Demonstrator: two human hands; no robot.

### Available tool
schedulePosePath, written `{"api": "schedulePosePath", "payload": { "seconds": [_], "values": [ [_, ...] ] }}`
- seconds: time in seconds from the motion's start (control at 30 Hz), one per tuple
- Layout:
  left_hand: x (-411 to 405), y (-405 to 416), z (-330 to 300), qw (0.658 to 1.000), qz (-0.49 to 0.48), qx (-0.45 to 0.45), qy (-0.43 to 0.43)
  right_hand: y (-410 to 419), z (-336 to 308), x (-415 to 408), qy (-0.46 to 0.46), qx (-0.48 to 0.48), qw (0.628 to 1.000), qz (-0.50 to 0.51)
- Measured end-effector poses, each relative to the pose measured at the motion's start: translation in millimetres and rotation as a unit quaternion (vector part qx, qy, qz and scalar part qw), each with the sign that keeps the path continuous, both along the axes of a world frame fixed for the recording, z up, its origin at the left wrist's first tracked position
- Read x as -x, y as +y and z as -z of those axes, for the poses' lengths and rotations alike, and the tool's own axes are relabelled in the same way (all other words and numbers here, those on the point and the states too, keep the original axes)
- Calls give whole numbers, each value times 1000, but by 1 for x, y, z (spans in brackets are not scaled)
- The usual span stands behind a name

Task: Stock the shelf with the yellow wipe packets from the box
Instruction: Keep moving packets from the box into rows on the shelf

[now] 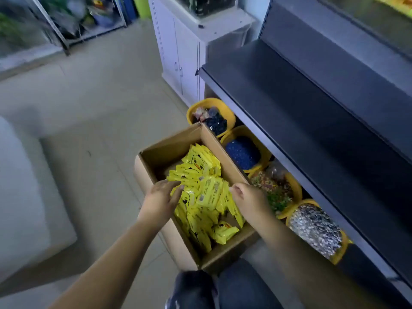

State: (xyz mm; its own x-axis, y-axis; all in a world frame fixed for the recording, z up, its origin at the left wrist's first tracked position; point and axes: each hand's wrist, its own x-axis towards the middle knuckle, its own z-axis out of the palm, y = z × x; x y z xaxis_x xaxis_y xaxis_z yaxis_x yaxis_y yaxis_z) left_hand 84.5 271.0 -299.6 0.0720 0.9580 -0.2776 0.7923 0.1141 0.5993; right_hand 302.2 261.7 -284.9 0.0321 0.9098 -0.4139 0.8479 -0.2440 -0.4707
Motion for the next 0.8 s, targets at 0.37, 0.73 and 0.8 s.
{"api": "schedulePosePath", "payload": {
  "seconds": [0.37, 0.73, 0.8],
  "values": [
    [-3, -18, 130, 993, -61, 101, 22, -20, 168, -16, 3, 179, 981, 77],
    [-28, -11, 221, 988, 68, -57, 126, 24, 318, -36, -13, 278, 942, 186],
    [-27, -18, 231, 975, 99, -123, 158, 26, 337, -37, 2, 290, 935, 205]
  ]
}}
